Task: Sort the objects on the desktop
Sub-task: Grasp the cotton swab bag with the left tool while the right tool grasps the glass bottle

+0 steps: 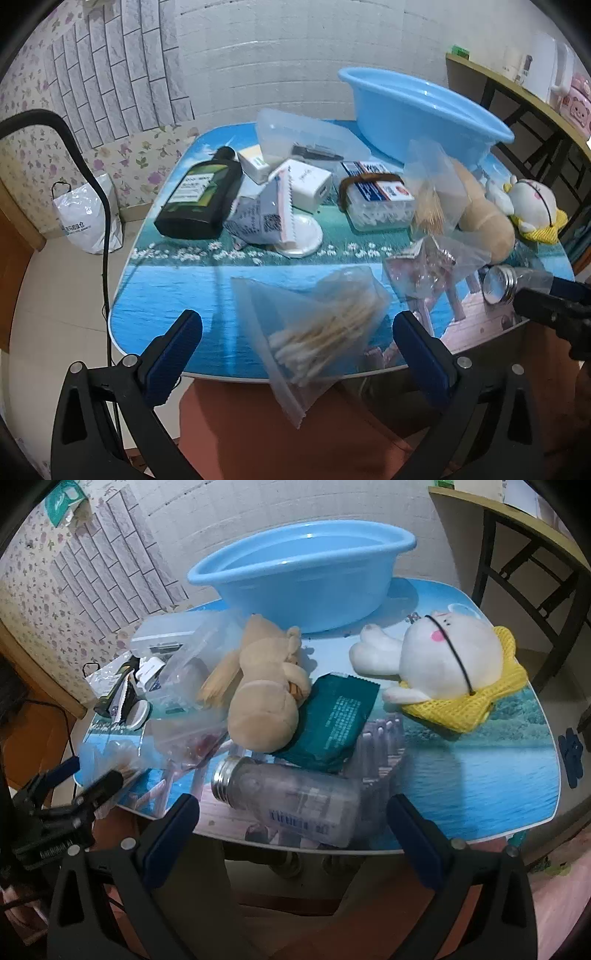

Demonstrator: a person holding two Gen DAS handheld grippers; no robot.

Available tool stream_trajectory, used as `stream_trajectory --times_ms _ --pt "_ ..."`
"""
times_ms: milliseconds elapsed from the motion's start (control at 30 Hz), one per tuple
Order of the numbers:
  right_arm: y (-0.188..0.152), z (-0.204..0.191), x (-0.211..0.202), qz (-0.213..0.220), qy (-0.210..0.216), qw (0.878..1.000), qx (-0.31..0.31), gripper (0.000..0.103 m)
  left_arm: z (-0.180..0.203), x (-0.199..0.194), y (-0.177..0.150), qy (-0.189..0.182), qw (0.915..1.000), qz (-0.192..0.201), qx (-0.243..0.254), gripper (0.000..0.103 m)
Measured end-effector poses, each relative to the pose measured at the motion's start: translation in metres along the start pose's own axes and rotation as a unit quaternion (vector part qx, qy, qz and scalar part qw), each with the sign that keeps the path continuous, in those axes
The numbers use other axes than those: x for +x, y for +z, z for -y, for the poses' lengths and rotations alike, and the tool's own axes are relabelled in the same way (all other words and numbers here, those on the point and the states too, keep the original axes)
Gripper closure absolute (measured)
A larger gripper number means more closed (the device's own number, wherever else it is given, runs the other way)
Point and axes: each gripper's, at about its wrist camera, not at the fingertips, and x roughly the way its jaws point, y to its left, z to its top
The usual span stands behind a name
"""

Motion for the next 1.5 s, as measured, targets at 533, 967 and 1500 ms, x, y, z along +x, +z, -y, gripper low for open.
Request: stream_trajectory --times_ms 533,967,1500 --pt "0.009 -0.004 0.014 -0.004 -0.041 0.999 -0.012 0.013 -0.003 0.014 0.001 -0.016 0.9997 -0.010 -0.013 0.043" --pt "0.012 0.017 -0.001 0.015 -0.065 0.997 -0.034 0.013 -0.020 0.018 0.012 0.012 0.9994 -0.011 -0.029 0.047" --pt "0.004 0.013 0.017 0.007 -0.082 0.995 -0.063 0.014 -0.016 0.033 0.008 0.014 0.9990 -0.016 -0.040 0.000"
